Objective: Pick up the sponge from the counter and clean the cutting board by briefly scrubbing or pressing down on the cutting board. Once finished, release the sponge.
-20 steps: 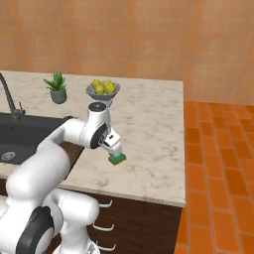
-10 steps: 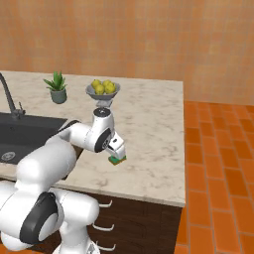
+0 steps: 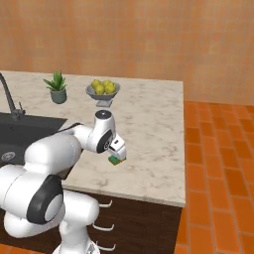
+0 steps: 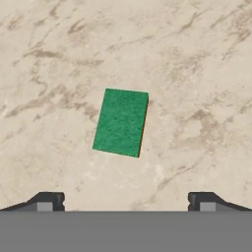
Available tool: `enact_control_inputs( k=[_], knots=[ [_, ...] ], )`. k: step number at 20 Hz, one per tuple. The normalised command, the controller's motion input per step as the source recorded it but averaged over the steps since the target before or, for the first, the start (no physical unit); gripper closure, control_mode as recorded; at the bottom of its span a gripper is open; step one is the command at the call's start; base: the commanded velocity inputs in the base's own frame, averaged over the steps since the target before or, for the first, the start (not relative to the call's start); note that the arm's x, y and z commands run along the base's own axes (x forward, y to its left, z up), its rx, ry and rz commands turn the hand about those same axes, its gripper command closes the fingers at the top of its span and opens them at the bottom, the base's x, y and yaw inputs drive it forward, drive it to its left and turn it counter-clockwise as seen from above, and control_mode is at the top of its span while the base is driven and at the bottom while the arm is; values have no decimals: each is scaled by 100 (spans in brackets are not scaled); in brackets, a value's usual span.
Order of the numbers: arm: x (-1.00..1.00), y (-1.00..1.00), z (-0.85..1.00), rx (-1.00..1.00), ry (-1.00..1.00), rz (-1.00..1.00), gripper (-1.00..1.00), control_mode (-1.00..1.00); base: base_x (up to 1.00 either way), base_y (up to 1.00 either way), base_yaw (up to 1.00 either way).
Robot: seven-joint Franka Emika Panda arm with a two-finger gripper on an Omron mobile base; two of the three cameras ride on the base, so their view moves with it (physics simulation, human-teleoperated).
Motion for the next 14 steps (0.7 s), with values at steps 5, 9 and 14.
enact_control_inputs(
  k=[5, 9, 14],
  knots=[
    [22, -3, -12, 0, 0, 0, -100, -100, 0, 0, 0],
    [9, -10, -16, 0, 0, 0, -100, -100, 0, 0, 0],
    [13, -3, -17, 0, 0, 0, -100, -100, 0, 0, 0]
  ],
)
